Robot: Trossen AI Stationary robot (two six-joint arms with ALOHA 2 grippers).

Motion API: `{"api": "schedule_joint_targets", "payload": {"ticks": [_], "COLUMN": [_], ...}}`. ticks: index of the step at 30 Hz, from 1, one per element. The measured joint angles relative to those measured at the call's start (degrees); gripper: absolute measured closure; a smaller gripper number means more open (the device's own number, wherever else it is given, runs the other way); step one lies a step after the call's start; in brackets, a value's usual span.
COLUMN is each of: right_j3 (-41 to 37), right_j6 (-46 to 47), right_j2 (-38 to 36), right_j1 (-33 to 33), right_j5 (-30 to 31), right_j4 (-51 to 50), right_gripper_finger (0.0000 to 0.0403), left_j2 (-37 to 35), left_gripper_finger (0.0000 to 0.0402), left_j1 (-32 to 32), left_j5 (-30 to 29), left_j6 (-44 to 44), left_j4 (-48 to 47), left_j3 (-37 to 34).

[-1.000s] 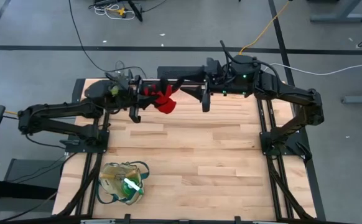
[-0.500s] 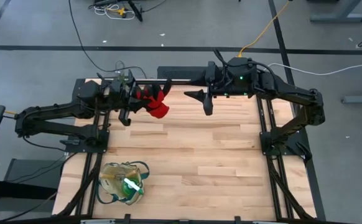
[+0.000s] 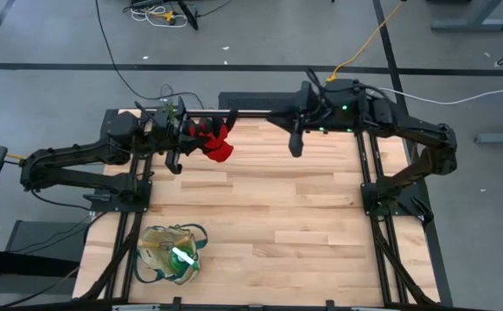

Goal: Pick & Place Garden tools in Gardening bag
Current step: Put the red gloves into the white gardening bag

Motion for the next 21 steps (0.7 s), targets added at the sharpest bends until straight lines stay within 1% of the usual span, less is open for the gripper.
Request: {"api": "schedule_joint_targets", "payload": {"ticks": [5,7,11,21], "right_j3": [0.0,0.0,0.0,0.0], "right_j6": [-0.1,-0.2,-0.4,-1.1], "right_j2": [-2.3,-3.4,-5.3,-9.4], "right_j1": [0.0,0.0,0.0,0.0], "right_j5": [-0.1,-0.1,0.0,0.0], "right_j4": [-1.5,-2.3,-4.4,-7.5], "right_gripper_finger": [0.0389,0.0398,0.0398,0.0402], "left_j2": [-1.1,-1.5,-2.5,-3.8], "left_gripper_finger": [0.0371,0.0371,0.0371,0.0371], "left_j1": [-0.1,-0.1,-0.3,-1.1], "left_j5": [0.0,0.5,1.9,1.7], "left_j6": [-0.2,-0.5,-1.1,0.0], "left_j4": [-1.5,-1.6,-2.9,-3.8], "left_j3": [0.0,0.0,0.0,0.0]}}
